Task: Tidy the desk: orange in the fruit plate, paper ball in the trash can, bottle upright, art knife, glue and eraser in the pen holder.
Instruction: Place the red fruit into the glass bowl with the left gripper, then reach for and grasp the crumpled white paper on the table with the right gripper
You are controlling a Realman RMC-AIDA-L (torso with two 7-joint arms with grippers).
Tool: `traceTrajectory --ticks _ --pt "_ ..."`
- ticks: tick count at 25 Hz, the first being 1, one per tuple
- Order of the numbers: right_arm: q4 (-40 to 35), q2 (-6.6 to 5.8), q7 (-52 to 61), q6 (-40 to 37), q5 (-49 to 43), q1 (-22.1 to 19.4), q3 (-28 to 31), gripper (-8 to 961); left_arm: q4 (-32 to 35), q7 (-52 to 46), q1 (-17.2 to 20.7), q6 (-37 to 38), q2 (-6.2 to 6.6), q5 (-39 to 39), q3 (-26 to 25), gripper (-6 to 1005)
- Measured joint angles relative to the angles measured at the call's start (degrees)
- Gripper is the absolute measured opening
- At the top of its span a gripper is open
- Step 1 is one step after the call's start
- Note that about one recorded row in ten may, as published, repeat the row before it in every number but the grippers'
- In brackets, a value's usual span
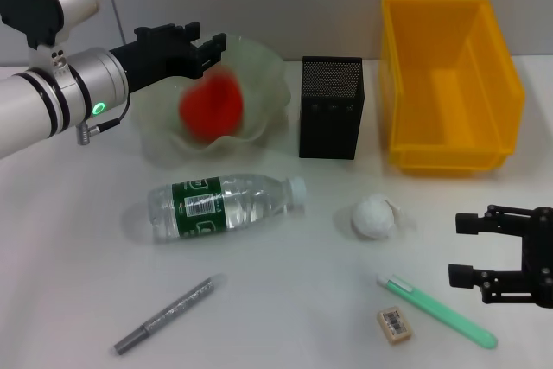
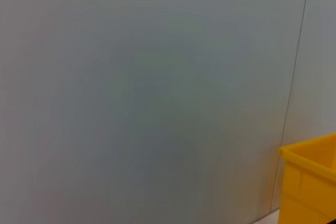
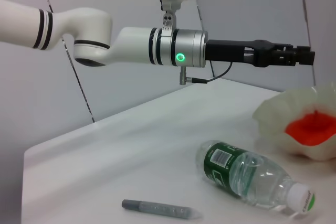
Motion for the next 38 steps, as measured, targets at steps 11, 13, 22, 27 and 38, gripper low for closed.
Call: traceTrajectory --ticks 11,13,22,27,38 --pt "-0.1 0.12 1.6 0.9 0.0 2.0 0.3 786 6.3 -0.4 5.3 18.3 0.63 0.0 0.5 584" --pt "-1.8 0.12 4.7 1.9 0.0 2.6 0.0 786 6.3 -0.4 5.3 18.3 0.63 0.0 0.5 715" --pt "-16.9 -0.17 23.9 3.5 -4.8 5.7 -6.8 787 18.1 -1.1 21.3 52.4 1.12 0.8 4.0 807" --pt "-22.6 -0.56 37.9 4.4 -16.7 12.0 -14.3 787 20.3 -0.1 25.6 57.5 1.13 1.2 7.6 806" --pt "-20.9 0.04 57.0 11.6 -30.2 21.2 -29.7 787 21.5 0.8 30.7 59.8 1.23 1.4 11.0 803"
